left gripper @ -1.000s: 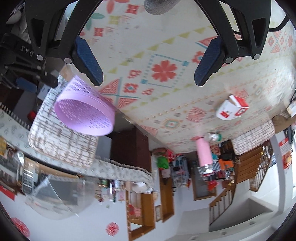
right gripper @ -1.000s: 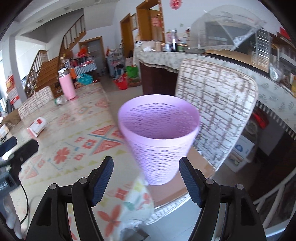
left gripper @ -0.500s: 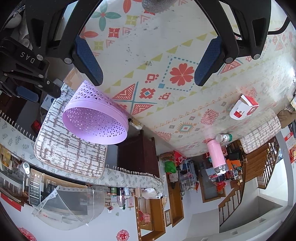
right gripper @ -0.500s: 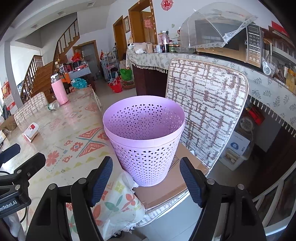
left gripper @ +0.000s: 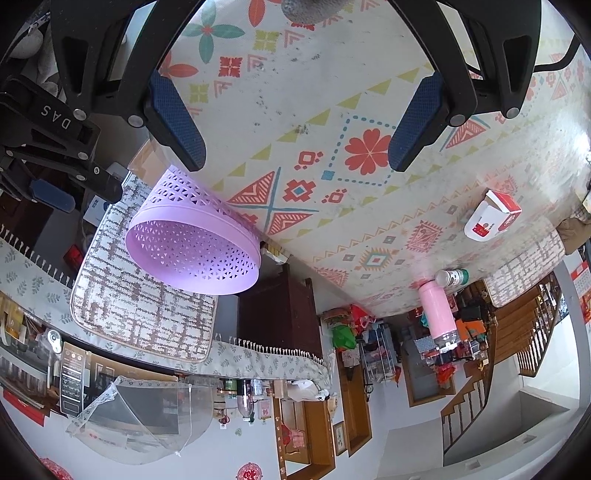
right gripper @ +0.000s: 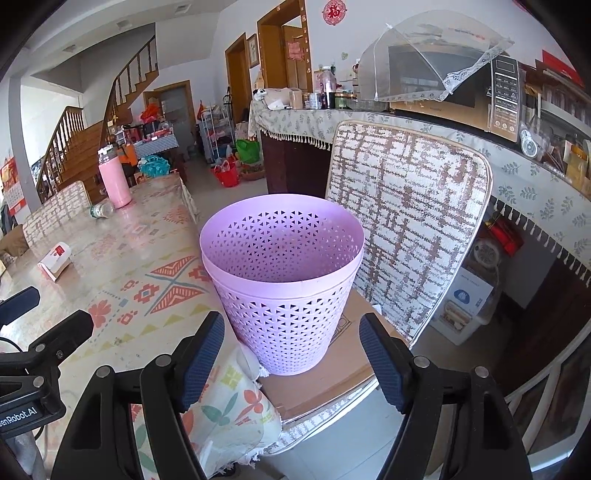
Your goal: Collect trash
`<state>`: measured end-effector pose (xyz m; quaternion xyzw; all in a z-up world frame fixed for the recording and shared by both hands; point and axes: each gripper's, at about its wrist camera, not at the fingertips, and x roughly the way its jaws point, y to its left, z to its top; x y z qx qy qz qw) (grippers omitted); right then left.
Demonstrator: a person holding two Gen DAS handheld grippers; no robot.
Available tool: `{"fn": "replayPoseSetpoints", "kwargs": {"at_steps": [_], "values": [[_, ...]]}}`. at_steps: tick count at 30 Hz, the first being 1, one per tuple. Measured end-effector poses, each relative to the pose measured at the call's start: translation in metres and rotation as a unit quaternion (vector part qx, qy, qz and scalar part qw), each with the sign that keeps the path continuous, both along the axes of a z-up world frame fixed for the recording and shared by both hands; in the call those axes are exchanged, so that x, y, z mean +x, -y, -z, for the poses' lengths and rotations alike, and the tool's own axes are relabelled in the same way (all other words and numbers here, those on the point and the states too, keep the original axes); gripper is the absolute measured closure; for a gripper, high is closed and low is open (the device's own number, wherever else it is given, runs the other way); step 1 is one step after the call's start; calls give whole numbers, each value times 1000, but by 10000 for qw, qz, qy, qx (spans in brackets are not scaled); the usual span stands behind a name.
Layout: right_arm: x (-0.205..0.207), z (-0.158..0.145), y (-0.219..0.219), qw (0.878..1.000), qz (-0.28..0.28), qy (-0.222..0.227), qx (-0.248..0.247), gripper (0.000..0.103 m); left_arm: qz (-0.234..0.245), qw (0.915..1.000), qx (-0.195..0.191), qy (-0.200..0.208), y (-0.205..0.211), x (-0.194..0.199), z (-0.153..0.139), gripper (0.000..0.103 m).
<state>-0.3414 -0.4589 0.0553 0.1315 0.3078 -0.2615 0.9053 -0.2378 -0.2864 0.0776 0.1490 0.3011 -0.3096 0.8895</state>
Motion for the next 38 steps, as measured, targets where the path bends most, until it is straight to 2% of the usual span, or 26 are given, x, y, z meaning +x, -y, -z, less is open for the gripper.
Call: {"fn": "replayPoseSetpoints", "kwargs": {"at_steps": [18, 38], "values": [[-3, 2, 0, 10000, 46, -20, -72, 22, 138, 9997, 97, -166, 6, -1, 6, 5], [-11, 9, 14, 9997, 217, 61, 37, 19, 279, 9991, 254, -169, 16, -6, 14, 5]]}}
